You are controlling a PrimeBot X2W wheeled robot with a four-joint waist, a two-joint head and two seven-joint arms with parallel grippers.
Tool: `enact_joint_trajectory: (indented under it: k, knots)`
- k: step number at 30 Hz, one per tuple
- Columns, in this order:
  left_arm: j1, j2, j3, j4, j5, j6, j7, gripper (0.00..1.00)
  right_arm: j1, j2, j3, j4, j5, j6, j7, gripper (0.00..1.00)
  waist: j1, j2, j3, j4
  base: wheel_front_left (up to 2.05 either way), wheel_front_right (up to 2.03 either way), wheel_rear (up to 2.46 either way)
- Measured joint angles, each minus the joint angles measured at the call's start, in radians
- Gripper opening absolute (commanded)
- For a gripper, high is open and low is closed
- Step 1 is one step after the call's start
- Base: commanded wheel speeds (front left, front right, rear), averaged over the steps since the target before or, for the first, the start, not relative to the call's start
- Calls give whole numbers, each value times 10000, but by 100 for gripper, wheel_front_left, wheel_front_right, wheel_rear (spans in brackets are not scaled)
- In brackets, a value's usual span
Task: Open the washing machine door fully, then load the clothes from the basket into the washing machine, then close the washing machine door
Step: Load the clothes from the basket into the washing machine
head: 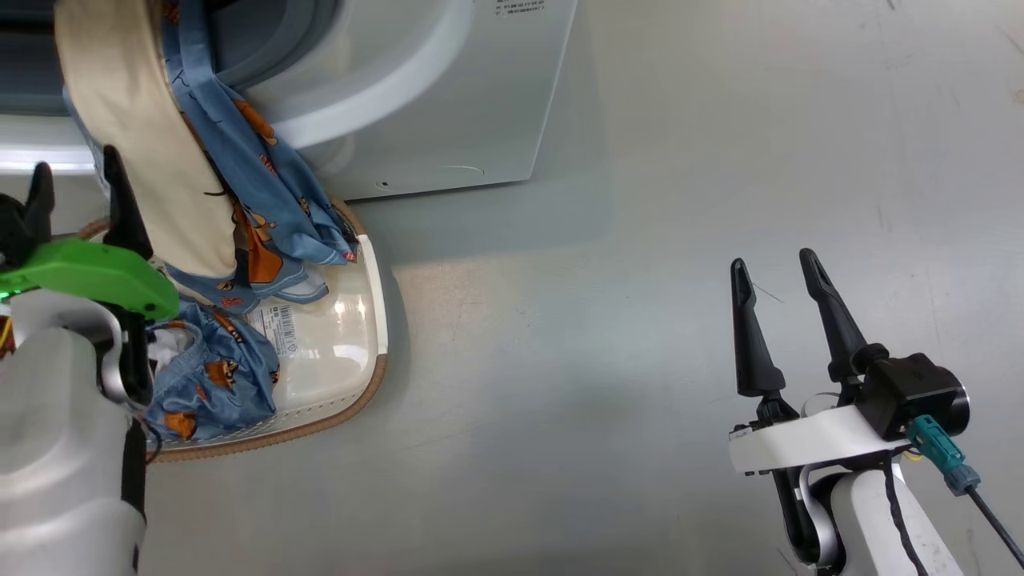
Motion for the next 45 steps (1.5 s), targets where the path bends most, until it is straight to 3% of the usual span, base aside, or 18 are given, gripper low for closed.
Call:
enact_joint_trajectory:
  k: [12,19,31,45]
  knots:
    - [2266,-316,-186,-1290,128,-240,-4,100,-204,-15,-167,8,-234,104,0,100,0,0,150,235,0,0,0]
    - [3029,-709,-134,-2278,115,-316,-4,100,-208,-35,-546,-4,-366,100,0,100,0,0,162,446,0,0,0]
    - [4144,-840,280,-3829,-42,-316,-31,100,-193,-33,-706,-10,-454,144,0,100,0,0,214,795,0,0,0]
    - [4863,-1020,-84,-4276,-970,-591,35,100,-213,-35,-426,-2,-454,362,0,100,0,0,325,637,0,0,0]
